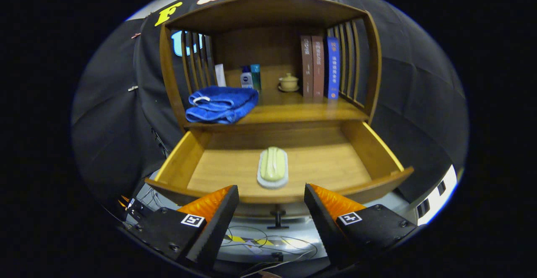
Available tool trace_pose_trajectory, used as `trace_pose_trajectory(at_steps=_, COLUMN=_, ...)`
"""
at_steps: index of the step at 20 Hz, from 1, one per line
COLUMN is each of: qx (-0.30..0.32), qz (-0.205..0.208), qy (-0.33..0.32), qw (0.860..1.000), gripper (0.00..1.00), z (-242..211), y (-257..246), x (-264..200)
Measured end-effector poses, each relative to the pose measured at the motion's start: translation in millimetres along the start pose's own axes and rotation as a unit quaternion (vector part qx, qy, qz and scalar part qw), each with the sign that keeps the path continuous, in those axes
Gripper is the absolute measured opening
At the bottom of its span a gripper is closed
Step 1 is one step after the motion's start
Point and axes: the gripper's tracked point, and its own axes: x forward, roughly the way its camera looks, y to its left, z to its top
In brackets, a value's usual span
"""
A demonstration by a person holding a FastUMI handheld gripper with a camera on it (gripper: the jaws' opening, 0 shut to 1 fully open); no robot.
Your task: Pull open the drawer, take out the items inside it, and place them on the countertop above the cabinet.
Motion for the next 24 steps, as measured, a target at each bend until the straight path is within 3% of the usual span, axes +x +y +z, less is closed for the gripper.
trace_pose_trajectory(at_steps=7, qx=-0.003, qz=0.006, qy=0.056, qw=0.998, gripper=1.00, z=45, y=8, x=83)
trace_pose_trajectory(at_steps=19, qx=-0.015, qz=-0.028, qy=0.220, qw=0.975, gripper=0.99, z=-9, y=-15, x=176)
trace_pose_trajectory(at_steps=21, qx=-0.006, qz=-0.030, qy=0.245, qw=0.969, gripper=0.94, z=-19, y=-18, x=181)
trace_pose_trajectory(at_steps=24, qx=-0.008, qz=-0.028, qy=0.271, qw=0.962, gripper=0.76, z=-30, y=-18, x=184)
